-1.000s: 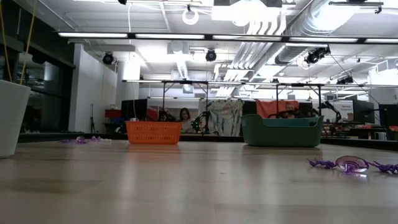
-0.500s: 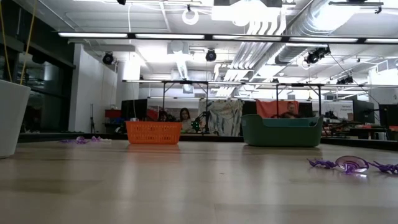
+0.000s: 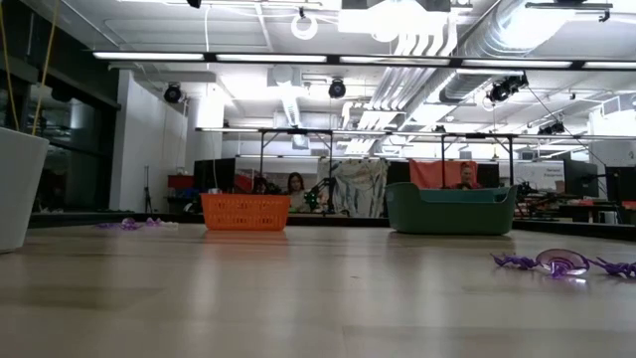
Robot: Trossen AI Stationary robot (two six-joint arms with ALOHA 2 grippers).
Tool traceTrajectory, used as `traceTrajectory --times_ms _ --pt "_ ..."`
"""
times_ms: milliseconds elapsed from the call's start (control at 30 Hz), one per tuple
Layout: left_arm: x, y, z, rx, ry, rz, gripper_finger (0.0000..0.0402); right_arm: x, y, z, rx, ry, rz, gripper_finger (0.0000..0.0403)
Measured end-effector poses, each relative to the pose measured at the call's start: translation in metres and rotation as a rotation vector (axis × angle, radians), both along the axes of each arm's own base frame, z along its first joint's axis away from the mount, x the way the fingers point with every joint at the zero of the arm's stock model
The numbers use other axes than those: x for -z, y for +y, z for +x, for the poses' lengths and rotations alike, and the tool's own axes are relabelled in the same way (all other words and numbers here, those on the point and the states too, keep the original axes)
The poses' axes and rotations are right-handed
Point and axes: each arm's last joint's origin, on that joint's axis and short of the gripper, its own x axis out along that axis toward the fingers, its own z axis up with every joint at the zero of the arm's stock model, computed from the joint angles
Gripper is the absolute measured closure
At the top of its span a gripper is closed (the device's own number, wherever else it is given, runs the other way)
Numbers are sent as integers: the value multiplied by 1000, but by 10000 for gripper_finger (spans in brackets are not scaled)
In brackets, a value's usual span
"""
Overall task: Sort Halloween decoration
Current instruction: Put the white bone toy into the yellow bin
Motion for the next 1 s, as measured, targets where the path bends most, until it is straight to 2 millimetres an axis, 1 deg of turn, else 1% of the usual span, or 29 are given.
traceTrajectory --times_ms 300,400,533,733,900,1000 --pt "0 0 0 0 0 0 265 0 0 -1 27 16 -6 288" --pt "0 0 0 0 0 0 265 -8 2 2 19 17 -14 268" --pt "0 0 0 0 3 0 265 -28 6 7 -16 -4 -54 247" --pt "0 0 0 0 4 0 265 -68 14 18 -48 -78 -103 233" --pt "0 0 0 0 4 0 265 -98 25 30 -2 -195 -46 233" --pt "0 0 0 0 4 0 265 -108 29 41 40 -270 24 233"
